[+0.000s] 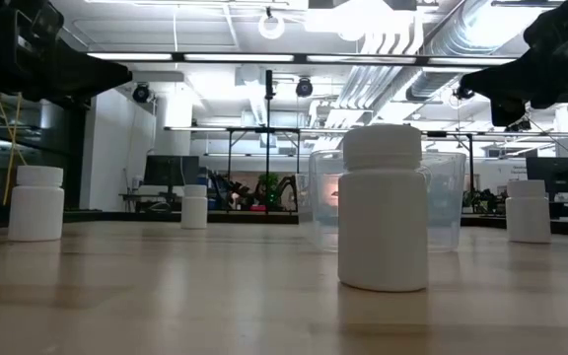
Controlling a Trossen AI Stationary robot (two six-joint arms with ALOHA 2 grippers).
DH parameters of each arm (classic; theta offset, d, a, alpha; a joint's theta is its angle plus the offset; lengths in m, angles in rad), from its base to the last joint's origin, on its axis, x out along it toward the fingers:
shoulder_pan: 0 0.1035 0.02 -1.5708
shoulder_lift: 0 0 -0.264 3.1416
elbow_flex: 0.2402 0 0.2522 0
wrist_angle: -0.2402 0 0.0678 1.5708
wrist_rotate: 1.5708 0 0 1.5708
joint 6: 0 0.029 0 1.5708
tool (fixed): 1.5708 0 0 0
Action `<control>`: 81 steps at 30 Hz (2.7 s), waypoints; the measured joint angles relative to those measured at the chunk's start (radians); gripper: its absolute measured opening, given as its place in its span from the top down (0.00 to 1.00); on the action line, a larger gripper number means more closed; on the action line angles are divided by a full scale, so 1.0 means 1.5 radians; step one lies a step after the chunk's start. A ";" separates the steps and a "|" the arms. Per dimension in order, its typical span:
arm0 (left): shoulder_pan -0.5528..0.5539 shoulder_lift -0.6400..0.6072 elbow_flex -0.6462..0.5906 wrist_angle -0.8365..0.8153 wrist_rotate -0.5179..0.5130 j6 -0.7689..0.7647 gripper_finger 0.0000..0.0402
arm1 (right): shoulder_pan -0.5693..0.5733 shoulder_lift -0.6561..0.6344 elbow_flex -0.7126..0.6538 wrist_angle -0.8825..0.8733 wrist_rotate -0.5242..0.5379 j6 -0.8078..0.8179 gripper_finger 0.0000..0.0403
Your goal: Pick and place pill bottles into a basket
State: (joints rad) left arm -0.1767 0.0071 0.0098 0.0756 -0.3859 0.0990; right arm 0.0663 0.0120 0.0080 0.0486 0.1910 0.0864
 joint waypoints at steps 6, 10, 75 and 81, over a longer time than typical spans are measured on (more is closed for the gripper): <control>0.000 0.000 0.000 0.000 0.000 0.000 0.69 | 0.000 0.000 0.000 0.000 0.000 0.000 1.00; 0.000 0.000 0.000 0.000 0.000 0.000 0.69 | 0.000 0.000 0.000 0.000 0.000 0.000 1.00; 0.000 0.000 0.000 -0.002 -0.067 -0.432 0.69 | 0.000 0.000 0.000 0.014 0.032 0.270 1.00; 0.000 0.000 0.000 -0.003 -0.069 -0.430 0.69 | 0.000 0.012 0.001 0.007 0.064 0.307 1.00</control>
State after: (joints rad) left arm -0.1767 0.0068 0.0101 0.0708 -0.4895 -0.5459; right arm 0.0662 0.0302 0.0093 0.0586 0.2873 0.5470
